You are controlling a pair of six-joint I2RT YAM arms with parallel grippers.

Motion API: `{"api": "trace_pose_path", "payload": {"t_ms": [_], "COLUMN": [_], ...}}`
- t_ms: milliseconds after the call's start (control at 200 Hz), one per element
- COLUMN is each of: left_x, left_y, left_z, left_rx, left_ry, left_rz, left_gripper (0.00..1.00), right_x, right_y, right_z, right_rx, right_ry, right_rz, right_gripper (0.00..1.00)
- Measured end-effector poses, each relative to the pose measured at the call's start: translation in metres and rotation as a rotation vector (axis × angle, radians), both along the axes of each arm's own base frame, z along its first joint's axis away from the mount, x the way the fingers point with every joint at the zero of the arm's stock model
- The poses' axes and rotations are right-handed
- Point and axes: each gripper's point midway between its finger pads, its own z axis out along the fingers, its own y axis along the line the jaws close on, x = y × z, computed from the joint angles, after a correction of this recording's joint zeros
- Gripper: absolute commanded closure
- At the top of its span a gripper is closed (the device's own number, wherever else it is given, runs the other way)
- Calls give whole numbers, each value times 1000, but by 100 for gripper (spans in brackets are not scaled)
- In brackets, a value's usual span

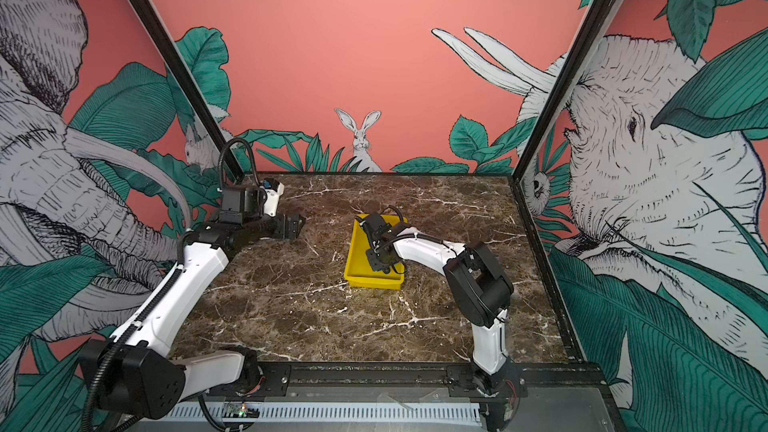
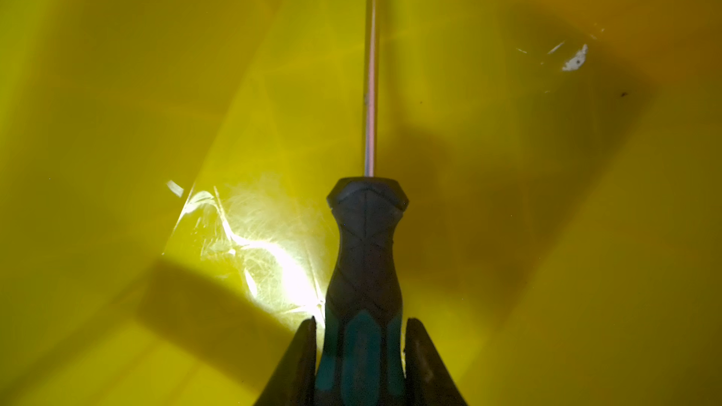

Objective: Put the screwdriver in the bin
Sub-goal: 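Lift the screwdriver with the right gripper and carry it over the yellow bin, then lower the screwdriver into the bin and open the right gripper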

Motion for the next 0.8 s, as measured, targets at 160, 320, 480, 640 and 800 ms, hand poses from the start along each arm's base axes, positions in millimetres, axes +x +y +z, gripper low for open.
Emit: {"api": "trace_pose_path", "payload": {"t_ms": [160,320,480,640,800], "left_x": [1,3,3,2,2], "left_y": [-4,-6,-4,1,10], "left_z": [4,11,16,21,22], "left_rx": [-22,-37,-39,-37,-24], "left_ry": [-13,-42,-60,-78,-83], "left_rz": [-19,-28,-26,-11,19], "left_gripper": [0,0,0,0,0], "right_x": [1,6,11,14,14], "right_y": [0,1,4,5,1], "right_z": [-1,5,15,22,34], "right_rx": [-9,-14,-17,-28,-45], "right_ry": [-5,-26,-49,-59,-77], "right_rz": [6,19,40,60,82], "right_gripper": [77,58,46,45,41]}}
